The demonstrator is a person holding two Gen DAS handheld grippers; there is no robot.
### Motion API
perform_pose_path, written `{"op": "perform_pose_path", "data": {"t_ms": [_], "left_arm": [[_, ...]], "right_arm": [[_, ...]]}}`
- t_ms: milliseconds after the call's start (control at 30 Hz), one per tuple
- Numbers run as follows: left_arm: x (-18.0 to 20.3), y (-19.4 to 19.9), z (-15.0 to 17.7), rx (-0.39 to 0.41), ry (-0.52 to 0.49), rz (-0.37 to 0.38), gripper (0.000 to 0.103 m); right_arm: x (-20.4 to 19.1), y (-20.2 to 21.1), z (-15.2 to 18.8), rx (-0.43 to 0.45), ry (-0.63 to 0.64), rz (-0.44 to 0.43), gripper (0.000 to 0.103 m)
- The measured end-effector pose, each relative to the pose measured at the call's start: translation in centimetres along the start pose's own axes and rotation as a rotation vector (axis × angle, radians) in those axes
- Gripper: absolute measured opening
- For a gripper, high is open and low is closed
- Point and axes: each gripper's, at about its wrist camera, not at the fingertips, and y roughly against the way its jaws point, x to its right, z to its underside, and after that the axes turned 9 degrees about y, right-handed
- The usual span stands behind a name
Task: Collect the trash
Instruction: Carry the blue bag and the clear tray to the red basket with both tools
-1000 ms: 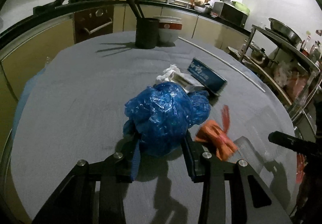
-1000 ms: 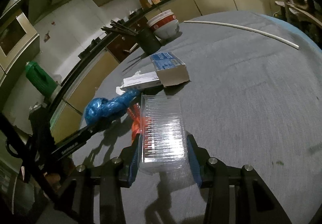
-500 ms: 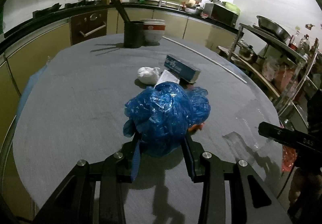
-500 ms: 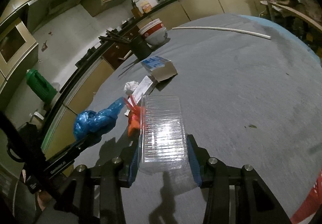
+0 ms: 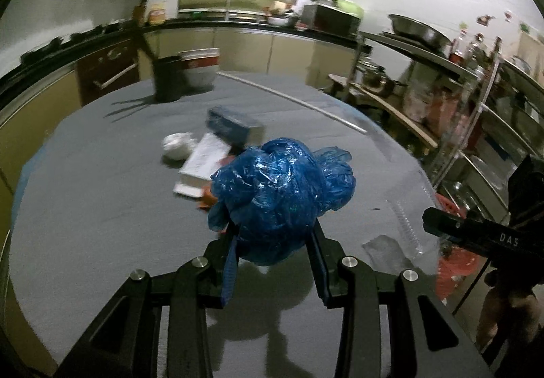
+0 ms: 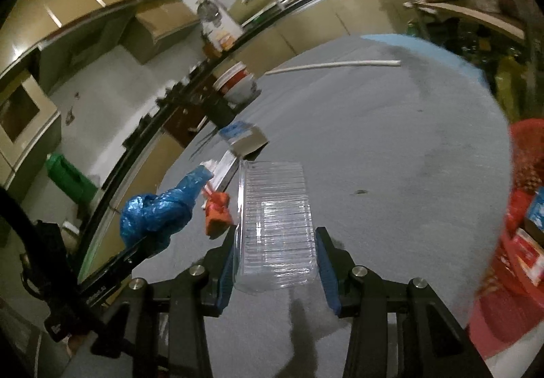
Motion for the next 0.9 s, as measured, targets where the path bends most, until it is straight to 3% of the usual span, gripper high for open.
{"op": "perform_pose_path", "data": {"t_ms": [900], "left_arm": [[16.4,-2.4,0.5,-0.048,-0.180,0.172,0.039]], "right_arm": [[8.9,14.6,1.7,0.253,-0.176,0.177,0.046]]}}
